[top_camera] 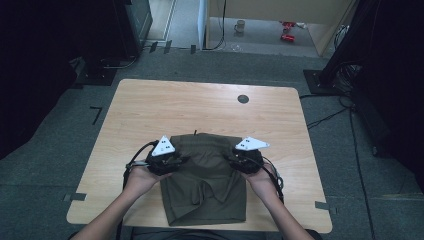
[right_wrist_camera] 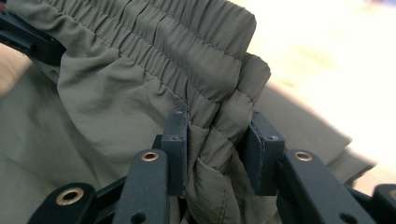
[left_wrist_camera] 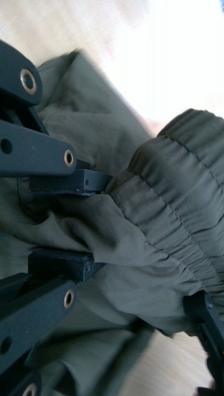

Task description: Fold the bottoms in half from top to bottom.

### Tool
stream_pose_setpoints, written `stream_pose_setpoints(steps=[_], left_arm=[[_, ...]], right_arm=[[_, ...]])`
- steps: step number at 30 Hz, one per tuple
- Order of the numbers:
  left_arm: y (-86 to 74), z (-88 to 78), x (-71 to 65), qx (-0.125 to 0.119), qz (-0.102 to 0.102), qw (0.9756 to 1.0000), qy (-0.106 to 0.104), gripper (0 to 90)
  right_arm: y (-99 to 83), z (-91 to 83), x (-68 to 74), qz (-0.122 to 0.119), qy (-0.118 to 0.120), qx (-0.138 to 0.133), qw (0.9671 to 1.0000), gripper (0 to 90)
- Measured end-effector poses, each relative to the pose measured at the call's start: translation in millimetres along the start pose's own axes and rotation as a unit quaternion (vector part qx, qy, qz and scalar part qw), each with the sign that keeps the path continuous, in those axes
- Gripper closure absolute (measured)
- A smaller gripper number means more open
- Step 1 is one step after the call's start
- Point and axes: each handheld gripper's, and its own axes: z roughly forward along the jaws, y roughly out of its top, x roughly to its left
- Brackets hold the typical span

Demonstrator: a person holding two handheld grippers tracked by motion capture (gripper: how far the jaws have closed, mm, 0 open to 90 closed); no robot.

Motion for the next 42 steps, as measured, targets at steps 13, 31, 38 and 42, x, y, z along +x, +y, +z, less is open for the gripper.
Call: stream_pose_setpoints(steps=[13, 31, 38, 42], left_arm=[[-13.5, 30.3, 17.3, 0.033, -0.021, 0.9992, 0.0, 70.6], [41.3, 91.2, 101.3, 0.037, -0.031, 0.998, 0.04, 70.4], [51.0, 104.8, 116.2, 0.028, -0.059, 0.9963, 0.055, 68.2], [52.5, 101.4, 114.3, 0.016, -0.069, 0.9959, 0.056, 71.6]], right_arm=[[-20.2, 33.4, -9.3, 0.009, -0.006, 0.042, 0.9991, 65.5], [35.5, 98.9, -82.9, 0.054, -0.038, 0.055, 0.9963, 65.5], [44.1, 114.0, -99.9, 0.062, -0.056, 0.04, 0.9957, 63.6], [45.4, 110.8, -100.4, 0.069, -0.055, 0.03, 0.9957, 64.2]])
